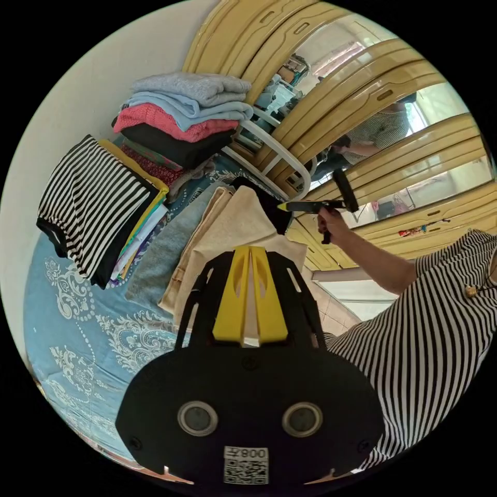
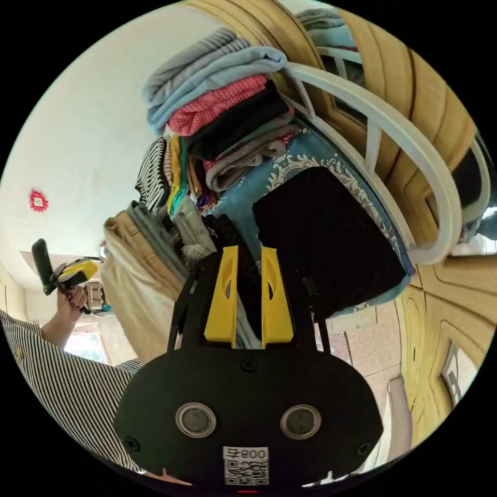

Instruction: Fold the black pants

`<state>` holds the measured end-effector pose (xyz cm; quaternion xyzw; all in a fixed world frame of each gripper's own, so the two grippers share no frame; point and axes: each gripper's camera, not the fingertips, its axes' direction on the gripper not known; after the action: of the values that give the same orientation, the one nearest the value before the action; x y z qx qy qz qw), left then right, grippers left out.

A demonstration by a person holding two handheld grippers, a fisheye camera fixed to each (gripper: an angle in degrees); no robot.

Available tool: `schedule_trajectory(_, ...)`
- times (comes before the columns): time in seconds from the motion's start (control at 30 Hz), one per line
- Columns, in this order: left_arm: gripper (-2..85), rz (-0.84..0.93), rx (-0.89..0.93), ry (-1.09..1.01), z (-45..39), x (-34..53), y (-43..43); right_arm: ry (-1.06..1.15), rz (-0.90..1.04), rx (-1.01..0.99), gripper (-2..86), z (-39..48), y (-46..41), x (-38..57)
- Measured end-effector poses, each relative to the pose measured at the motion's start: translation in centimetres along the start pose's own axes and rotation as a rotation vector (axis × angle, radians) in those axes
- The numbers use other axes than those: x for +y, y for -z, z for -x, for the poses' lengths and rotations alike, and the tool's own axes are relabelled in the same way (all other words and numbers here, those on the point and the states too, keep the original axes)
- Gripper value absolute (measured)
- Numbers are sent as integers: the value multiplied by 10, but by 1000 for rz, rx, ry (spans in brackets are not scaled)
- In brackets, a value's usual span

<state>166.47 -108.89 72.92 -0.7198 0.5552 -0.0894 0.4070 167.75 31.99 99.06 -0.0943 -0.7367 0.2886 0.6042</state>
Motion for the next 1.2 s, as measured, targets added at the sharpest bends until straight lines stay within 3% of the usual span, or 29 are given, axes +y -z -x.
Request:
schedule_trajectory(0.33, 2, -2, 111, 125, 14, 33, -2, 185, 332, 327, 96, 82, -145, -66)
schedule_trajectory(0.43, 2, 1, 149, 146, 21, 43, -2, 178, 315, 380, 69, 94, -151, -56)
schedule_trajectory(0.63, 1, -22, 235, 123, 30, 57, 9, 77, 215, 185, 41, 97, -117, -21)
schedule_trajectory(0.97, 1, -73, 359, 45, 41, 92, 43, -101, -169, -106, 30, 107, 27, 106)
schedule_trajectory(1.2, 3, -128, 436, -16, 48, 139, 84, -48, -443, -245, 26, 155, 83, 182)
